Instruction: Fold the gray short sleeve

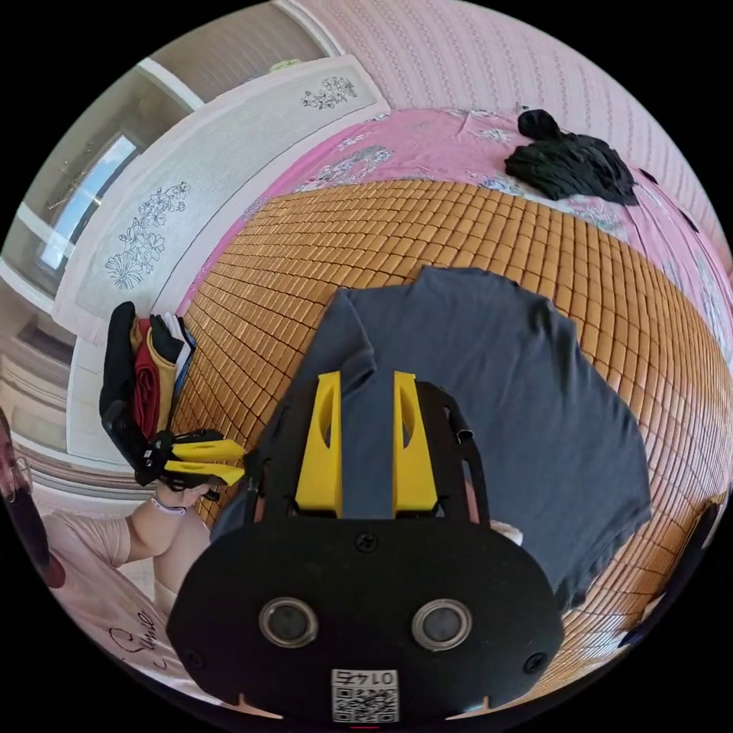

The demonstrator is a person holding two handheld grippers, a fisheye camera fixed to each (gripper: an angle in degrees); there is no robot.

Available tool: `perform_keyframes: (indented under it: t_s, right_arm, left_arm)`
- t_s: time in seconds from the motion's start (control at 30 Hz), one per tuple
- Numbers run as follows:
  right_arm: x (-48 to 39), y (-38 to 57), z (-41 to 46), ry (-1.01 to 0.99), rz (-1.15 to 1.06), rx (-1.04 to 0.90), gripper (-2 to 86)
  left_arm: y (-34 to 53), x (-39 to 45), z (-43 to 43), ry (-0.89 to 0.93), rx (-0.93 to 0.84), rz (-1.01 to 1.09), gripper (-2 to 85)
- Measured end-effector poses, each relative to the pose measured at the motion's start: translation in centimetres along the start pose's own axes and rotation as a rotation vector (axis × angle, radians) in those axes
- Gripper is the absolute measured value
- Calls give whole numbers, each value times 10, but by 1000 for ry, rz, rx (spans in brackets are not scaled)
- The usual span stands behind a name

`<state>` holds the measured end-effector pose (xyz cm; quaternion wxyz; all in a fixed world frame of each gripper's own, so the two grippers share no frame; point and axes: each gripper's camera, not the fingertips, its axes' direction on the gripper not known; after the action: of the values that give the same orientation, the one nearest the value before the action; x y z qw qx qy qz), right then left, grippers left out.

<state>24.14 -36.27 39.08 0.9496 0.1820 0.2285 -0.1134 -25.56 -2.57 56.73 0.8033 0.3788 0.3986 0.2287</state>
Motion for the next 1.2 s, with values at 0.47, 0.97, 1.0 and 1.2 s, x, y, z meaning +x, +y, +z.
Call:
perform_keyframes:
  t_s: [0.47,0.97,1.0,1.2]
  right_arm:
    - [150,245,-97,209,461,283,89]
    - [245,339,-75,169,520,390,68]
    - [252,346,-75,135,528,401,61]
    - [282,372,-71,-18,540,435,29]
  left_arm:
    - [-27,67,63,113,-199,80,50]
    - [-206,184,257,14,-356,295,25]
    - [-211,190,266,20,-363,295,23]
    - [-241,245,355,-56,-396,346,45]
